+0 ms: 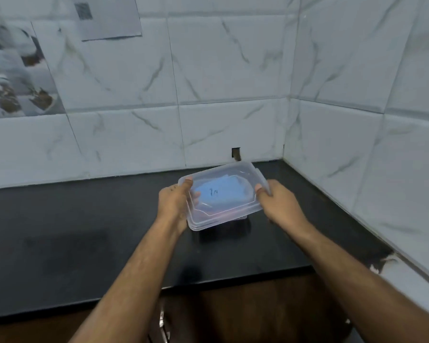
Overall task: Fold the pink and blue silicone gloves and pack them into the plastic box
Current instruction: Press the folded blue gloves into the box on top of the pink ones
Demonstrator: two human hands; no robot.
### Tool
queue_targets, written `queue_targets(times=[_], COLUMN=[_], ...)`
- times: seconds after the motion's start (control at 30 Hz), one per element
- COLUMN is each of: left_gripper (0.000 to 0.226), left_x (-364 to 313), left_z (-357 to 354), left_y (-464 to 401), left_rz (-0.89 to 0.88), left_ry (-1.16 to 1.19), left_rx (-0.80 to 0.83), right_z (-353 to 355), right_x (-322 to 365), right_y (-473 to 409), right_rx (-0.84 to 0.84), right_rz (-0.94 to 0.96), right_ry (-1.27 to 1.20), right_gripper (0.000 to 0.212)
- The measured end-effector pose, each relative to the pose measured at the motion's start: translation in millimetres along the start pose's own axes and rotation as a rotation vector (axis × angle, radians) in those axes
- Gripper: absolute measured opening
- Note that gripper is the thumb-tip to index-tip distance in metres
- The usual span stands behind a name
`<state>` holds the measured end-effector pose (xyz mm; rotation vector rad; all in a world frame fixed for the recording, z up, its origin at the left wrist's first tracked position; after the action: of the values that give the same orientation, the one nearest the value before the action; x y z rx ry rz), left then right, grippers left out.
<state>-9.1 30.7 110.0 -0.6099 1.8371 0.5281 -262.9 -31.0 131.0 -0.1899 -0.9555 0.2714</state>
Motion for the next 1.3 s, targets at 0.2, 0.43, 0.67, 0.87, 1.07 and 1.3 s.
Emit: queue_targets(times=[0.2, 0.43, 0.67, 0.87, 1.07, 1.3], left_gripper=[0.010, 0.023, 0.024, 0.031, 0.033, 0.036], left_x=[-4.7, 4.1, 26.4, 37.7, 40.8, 43.9], left_z=[11.4, 7.8, -2.8, -8.8, -24.7, -28.9], left_y=[-40.6, -106.4, -139.7, -142.8, -152.1, -154.6], left_rz=[-0.122, -0.249, -0.261, -0.255, -0.128, -0.095], left_ry=[-0.070, -0.393, -0.654, -0.762, -0.808, -0.784], left_rx=[0.113, -0.104, -0.150, -0.110, 0.049, 0.048], right_z=[-39.6, -61.8, -75.2, -75.3, -73.4, -79.0], right_x=[-14.1, 0.5, -22.7, -30.8, -40.9, -50.1], right_y=[-50.5, -114.4, -135.0, -129.5, -121.5, -126.2], right_rx=[0.084, 0.200, 0.290, 0.257, 0.253, 0.235], right_rz=[-0.144, -0.032, -0.002, -0.031, -0.103, -0.161], right_ry=[0.052, 0.288, 0.498, 0.583, 0.472, 0.325], right_gripper=[0.030, 0.027, 0.030, 0.037, 0.038, 0.039])
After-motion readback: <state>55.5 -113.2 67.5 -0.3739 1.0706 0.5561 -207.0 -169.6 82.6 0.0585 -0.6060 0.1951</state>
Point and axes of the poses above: each hand's wrist, its own y-axis away from the middle knuckle, its own z-axis out of the back of the hand, x = y × z, the point moved 7 cm from there along -y, towards the middle knuckle, and after that the axes turned 3 degrees about -x, right-handed, at the moved point
